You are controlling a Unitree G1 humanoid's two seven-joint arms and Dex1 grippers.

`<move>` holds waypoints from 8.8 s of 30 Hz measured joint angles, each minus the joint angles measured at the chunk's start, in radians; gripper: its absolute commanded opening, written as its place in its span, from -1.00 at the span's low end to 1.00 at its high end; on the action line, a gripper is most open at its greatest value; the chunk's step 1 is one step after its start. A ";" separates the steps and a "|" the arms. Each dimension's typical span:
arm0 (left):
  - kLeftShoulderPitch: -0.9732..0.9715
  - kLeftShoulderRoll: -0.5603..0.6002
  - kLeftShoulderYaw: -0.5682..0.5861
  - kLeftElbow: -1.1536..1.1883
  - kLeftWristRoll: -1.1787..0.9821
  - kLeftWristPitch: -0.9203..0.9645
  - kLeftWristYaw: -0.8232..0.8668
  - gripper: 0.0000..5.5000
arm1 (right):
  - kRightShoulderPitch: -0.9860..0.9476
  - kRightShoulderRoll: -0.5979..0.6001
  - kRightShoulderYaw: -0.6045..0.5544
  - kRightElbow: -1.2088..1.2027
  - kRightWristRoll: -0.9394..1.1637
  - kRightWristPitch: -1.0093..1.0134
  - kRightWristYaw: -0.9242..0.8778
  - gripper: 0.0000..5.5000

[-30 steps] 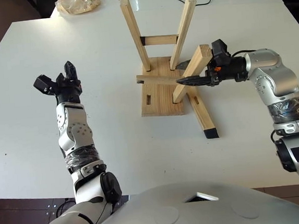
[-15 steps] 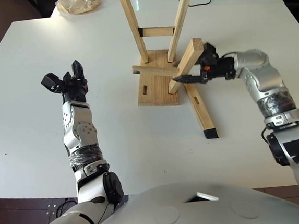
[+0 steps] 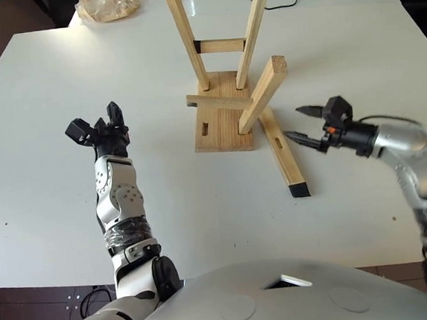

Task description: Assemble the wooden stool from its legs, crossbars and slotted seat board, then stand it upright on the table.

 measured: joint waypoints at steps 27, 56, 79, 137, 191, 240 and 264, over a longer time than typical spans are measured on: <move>0.103 -0.041 0.011 -0.145 0.000 0.069 0.126 0.16 | 0.333 0.173 0.128 -0.364 -0.141 0.448 -0.448 -0.11; -0.433 0.304 -0.065 -0.565 -0.732 0.475 -0.367 0.26 | -0.678 0.329 -0.387 -0.061 1.103 0.585 -0.205 -0.24; -0.396 0.587 -0.131 -0.555 -1.070 0.672 -0.588 0.32 | -0.610 -0.027 -0.144 -0.055 0.884 0.511 0.221 -0.24; -0.390 0.554 -0.222 -0.520 -0.875 0.587 -0.632 -0.26 | -0.658 -0.031 -0.185 0.122 0.799 0.362 0.249 0.19; -0.236 0.441 -0.446 -0.001 -0.001 0.083 -1.115 -0.26 | -0.497 0.072 -0.092 0.951 -0.125 -0.374 -0.143 0.19; -0.057 0.579 -0.561 -0.400 0.068 0.185 -0.997 -0.26 | -0.636 0.066 -0.075 -0.330 0.431 0.131 -0.212 -0.48; -0.064 0.554 -0.617 -0.523 0.091 0.326 -0.822 -0.26 | -0.274 0.045 0.366 -0.137 -0.158 -0.059 -0.227 -1.00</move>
